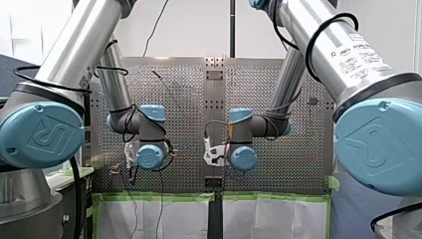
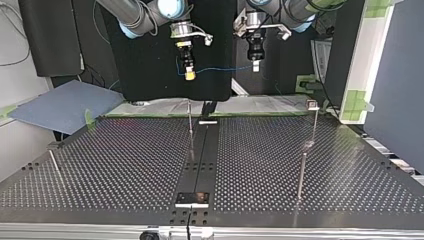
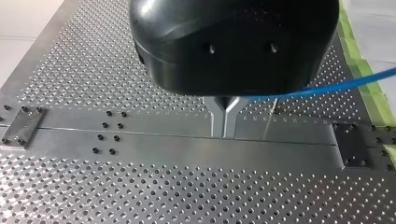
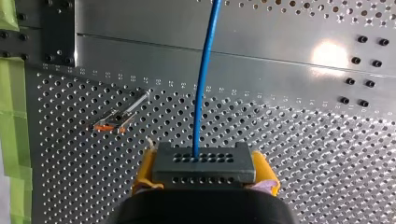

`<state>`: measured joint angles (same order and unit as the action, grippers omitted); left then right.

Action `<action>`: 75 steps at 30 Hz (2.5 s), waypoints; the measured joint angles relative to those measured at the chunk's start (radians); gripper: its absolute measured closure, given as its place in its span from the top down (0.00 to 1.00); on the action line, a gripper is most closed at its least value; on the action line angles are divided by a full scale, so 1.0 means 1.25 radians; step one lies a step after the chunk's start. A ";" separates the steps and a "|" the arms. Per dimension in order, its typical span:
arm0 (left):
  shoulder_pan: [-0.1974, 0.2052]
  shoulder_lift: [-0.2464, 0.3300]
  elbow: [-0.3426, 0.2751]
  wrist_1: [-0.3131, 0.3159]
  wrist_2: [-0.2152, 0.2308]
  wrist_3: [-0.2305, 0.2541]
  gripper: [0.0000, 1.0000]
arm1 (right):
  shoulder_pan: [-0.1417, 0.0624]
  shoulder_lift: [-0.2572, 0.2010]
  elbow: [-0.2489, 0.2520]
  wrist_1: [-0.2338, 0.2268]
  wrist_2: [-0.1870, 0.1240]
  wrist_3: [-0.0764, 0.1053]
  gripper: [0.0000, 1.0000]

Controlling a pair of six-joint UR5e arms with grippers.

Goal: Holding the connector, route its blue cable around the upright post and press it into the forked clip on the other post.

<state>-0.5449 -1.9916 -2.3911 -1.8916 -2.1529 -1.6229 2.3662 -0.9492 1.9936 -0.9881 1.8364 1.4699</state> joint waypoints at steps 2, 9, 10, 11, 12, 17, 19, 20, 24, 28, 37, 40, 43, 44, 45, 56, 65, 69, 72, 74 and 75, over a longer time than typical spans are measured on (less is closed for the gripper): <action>0.000 0.000 0.000 0.000 0.000 0.000 0.00 | 0.000 0.000 0.000 0.000 0.000 0.000 0.00; 0.007 -0.010 -0.012 -0.032 -0.016 0.032 0.00 | 0.000 0.000 0.000 0.000 0.000 0.000 0.00; 0.007 -0.010 -0.013 -0.037 -0.017 0.040 0.00 | 0.000 0.000 0.000 0.000 0.000 0.000 0.00; 0.007 -0.011 -0.013 -0.040 -0.017 0.045 0.00 | 0.000 0.000 0.000 0.000 0.000 0.000 0.00; 0.007 -0.011 -0.013 -0.042 -0.018 0.051 0.00 | 0.000 0.000 0.000 0.000 0.000 0.000 0.00; 0.007 -0.011 -0.013 -0.046 -0.018 0.085 0.00 | 0.000 0.000 0.000 0.000 0.000 0.000 0.00; 0.007 -0.011 -0.013 -0.046 -0.018 0.101 0.00 | 0.000 0.000 0.000 0.000 0.000 0.000 0.00; 0.007 -0.011 -0.013 -0.047 -0.018 0.106 0.00 | 0.000 0.000 0.000 0.000 0.000 0.000 0.00; 0.007 -0.011 -0.014 -0.047 -0.018 0.116 0.00 | 0.000 0.000 0.000 0.000 0.000 0.000 0.00; 0.007 -0.011 -0.013 -0.047 -0.018 0.119 0.00 | 0.000 0.000 0.000 0.000 0.000 0.000 0.00; 0.011 0.021 0.027 -0.083 0.001 0.085 0.00 | 0.012 0.015 -0.032 0.032 0.032 -0.014 0.00; 0.014 0.041 0.047 -0.103 0.012 0.067 0.00 | 0.014 0.003 -0.050 0.050 0.050 -0.012 0.00; 0.020 0.061 0.068 -0.124 0.010 0.055 0.00 | 0.013 -0.014 -0.069 0.069 0.058 -0.009 0.00; 0.022 0.067 0.074 -0.130 0.006 0.053 0.00 | 0.012 -0.019 -0.075 0.075 0.059 -0.007 0.00; 0.025 0.074 0.081 -0.136 0.002 0.052 0.00 | 0.010 -0.027 -0.083 0.083 0.059 -0.005 0.00; 0.053 0.145 0.152 -0.208 -0.020 0.044 0.00 | -0.010 -0.097 -0.154 0.154 0.011 0.011 0.00; 0.069 0.203 0.210 -0.266 -0.067 0.043 0.00 | -0.029 -0.162 -0.219 0.219 -0.054 0.025 0.00; 0.077 0.231 0.230 -0.294 -0.094 0.041 0.00 | -0.037 -0.194 -0.250 0.250 -0.085 0.032 0.00; 0.084 0.252 0.236 -0.315 -0.115 0.040 0.00 | -0.042 -0.213 -0.270 0.270 -0.105 0.034 0.00; 0.089 0.268 0.239 -0.330 -0.127 0.036 0.00 | -0.044 -0.226 -0.282 0.282 -0.117 0.034 0.00; 0.091 0.274 0.240 -0.337 -0.131 0.034 0.00 | -0.045 -0.234 -0.291 0.291 -0.126 0.034 0.00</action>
<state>-0.4316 -1.6489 -2.0909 -2.3124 -2.3163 -1.5803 2.3102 -1.2422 1.6305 -0.6248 1.6795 1.5126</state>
